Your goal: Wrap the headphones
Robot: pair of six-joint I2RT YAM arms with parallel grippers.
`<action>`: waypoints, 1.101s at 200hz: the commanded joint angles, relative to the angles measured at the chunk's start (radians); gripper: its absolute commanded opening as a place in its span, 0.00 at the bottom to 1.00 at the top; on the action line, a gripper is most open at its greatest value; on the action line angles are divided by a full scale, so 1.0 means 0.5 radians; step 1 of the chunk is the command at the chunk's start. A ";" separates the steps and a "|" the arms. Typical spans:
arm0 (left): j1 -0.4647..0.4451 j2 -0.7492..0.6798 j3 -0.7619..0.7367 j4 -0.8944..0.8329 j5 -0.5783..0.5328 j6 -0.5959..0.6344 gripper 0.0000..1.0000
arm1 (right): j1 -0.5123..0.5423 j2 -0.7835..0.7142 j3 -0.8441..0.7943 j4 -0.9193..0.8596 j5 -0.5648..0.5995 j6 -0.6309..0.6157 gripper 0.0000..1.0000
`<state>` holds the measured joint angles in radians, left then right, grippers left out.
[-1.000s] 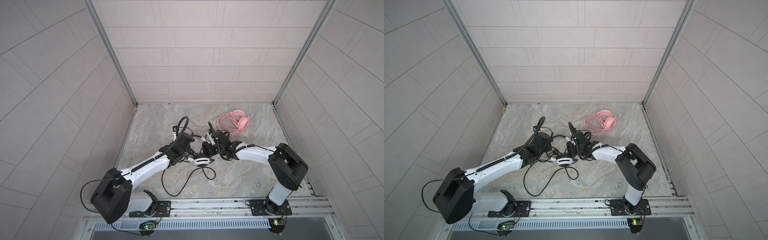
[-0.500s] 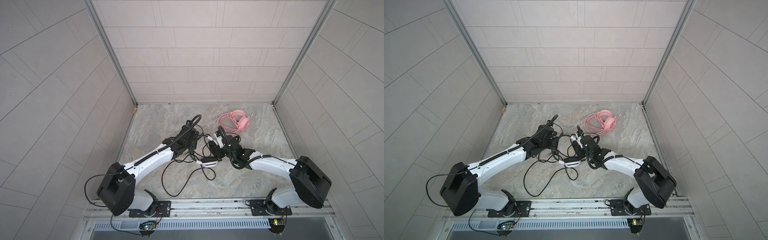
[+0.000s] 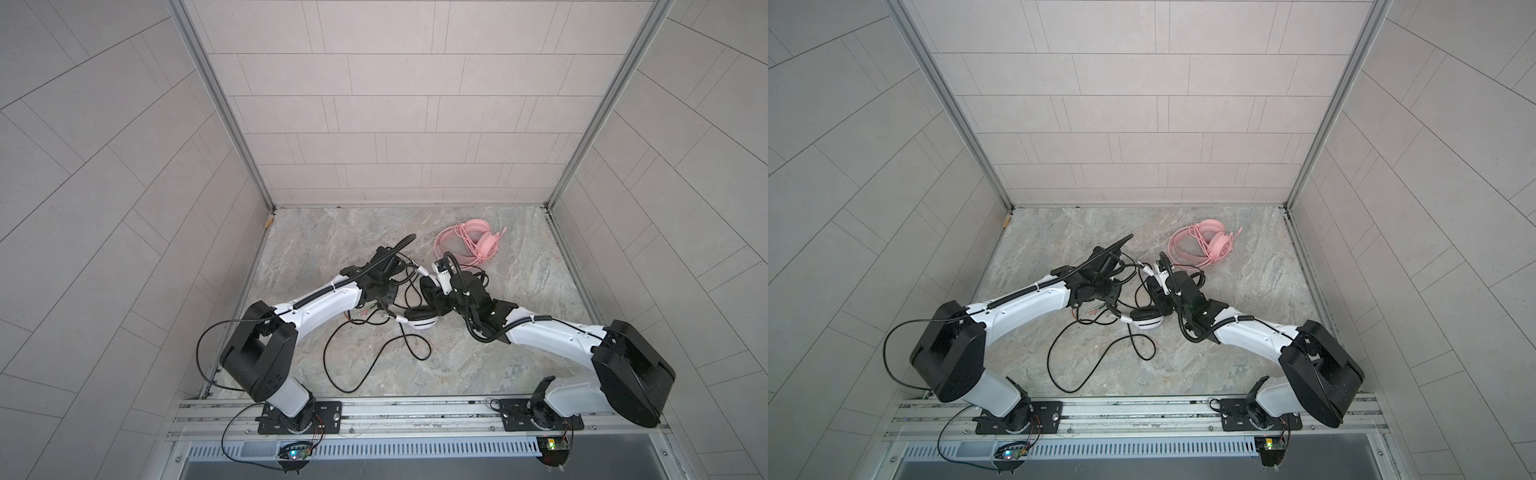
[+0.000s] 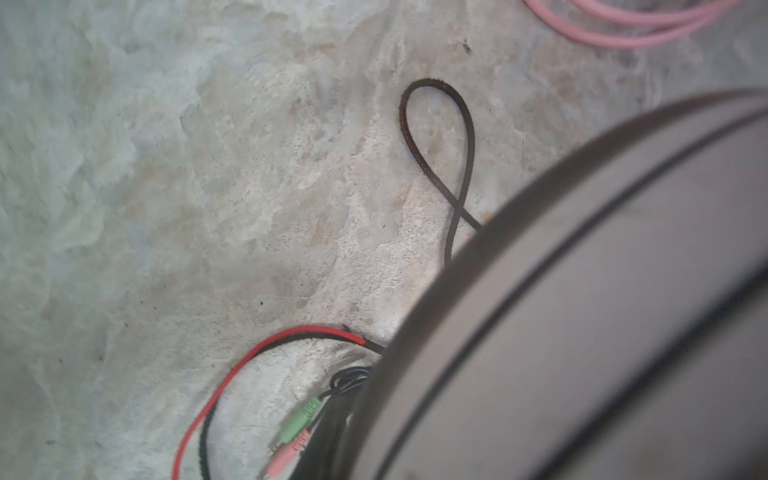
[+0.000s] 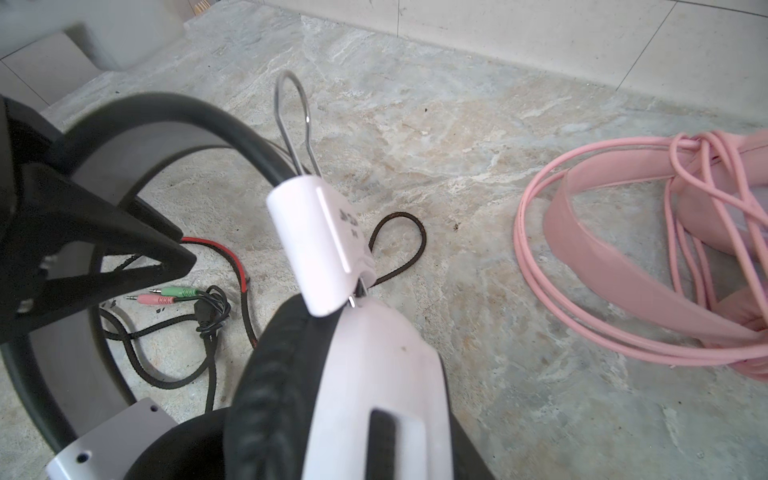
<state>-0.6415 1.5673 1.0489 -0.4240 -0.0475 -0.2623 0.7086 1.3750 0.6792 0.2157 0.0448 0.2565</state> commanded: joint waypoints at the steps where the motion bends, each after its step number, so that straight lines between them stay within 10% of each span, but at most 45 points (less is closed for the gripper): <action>1: -0.009 -0.071 0.039 0.026 0.040 0.016 0.19 | 0.009 -0.041 0.016 0.139 0.018 -0.004 0.41; 80: 0.152 -0.138 0.006 0.055 0.138 -0.051 0.00 | 0.009 -0.149 -0.093 0.260 0.100 0.040 0.77; 152: 0.599 -0.430 -0.004 0.122 0.559 -0.163 0.00 | -0.036 -0.418 -0.325 0.409 0.358 0.109 0.80; 220: 0.759 -0.402 0.713 -0.603 0.661 0.109 0.00 | -0.095 -0.517 -0.443 0.540 0.339 0.194 0.79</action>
<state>-0.2798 1.3846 1.2881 -0.6075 0.2111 -0.2470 0.6720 1.1561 0.4698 0.4519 0.1963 0.3279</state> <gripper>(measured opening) 0.087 0.793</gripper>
